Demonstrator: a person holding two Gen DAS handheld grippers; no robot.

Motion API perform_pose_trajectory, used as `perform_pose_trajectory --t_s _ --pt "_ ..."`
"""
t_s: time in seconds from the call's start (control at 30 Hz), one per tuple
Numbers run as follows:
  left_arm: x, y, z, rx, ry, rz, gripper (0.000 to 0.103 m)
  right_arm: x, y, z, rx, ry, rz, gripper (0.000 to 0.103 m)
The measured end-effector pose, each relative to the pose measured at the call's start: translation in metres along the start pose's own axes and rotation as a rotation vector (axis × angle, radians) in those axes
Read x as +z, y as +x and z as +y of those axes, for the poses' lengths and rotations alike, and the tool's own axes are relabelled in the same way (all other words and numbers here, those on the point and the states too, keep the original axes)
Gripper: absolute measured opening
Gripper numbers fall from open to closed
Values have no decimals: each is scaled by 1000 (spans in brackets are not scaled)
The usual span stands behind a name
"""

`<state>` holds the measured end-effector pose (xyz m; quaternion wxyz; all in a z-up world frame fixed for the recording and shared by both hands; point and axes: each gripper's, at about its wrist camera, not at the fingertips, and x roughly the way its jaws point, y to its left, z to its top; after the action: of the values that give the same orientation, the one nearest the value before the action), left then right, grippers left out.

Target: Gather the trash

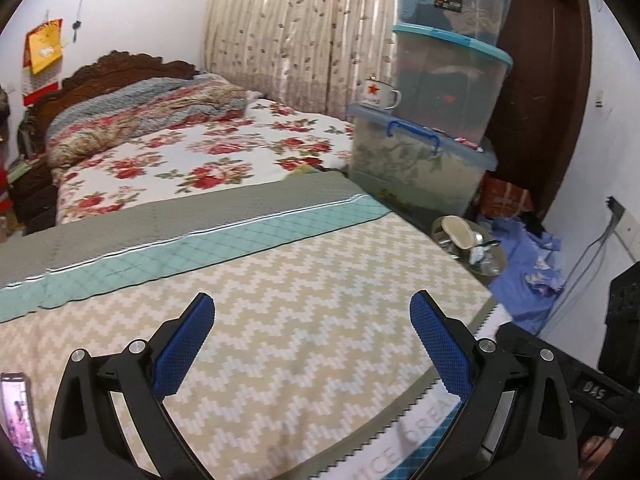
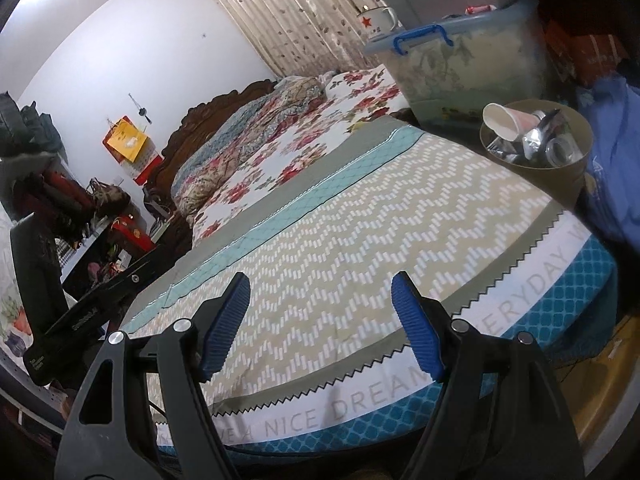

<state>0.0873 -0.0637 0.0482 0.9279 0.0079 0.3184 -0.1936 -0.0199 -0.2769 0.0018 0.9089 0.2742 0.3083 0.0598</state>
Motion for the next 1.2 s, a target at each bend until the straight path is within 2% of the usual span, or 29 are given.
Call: perform_pose_trajectory --t_s 0.13,0.5,0.67,0.73,0.83,1.07,1.2 --pt "-4 -4 6 54 -2 1 94 -2 0 5 -1 1 -2 79" --pt "-10 -13 12 120 -13 -10 94 -2 2 5 15 11 -9 83" --pt "-10 -15 13 130 -33 -9 94 -1 1 2 16 20 -7 86" --pt "-10 -15 11 132 -30 -2 94 -1 -1 1 5 18 -20 92" --pt "-10 -13 7 130 -18 14 94 -1 -5 4 -2 4 -31 96" --pt "-13 -14 2 133 -14 20 94 -5 -4 11 9 -37 -31 99" --pt "-14 -13 1 164 -21 29 94 -7 -2 11 18 -32 -22 99"
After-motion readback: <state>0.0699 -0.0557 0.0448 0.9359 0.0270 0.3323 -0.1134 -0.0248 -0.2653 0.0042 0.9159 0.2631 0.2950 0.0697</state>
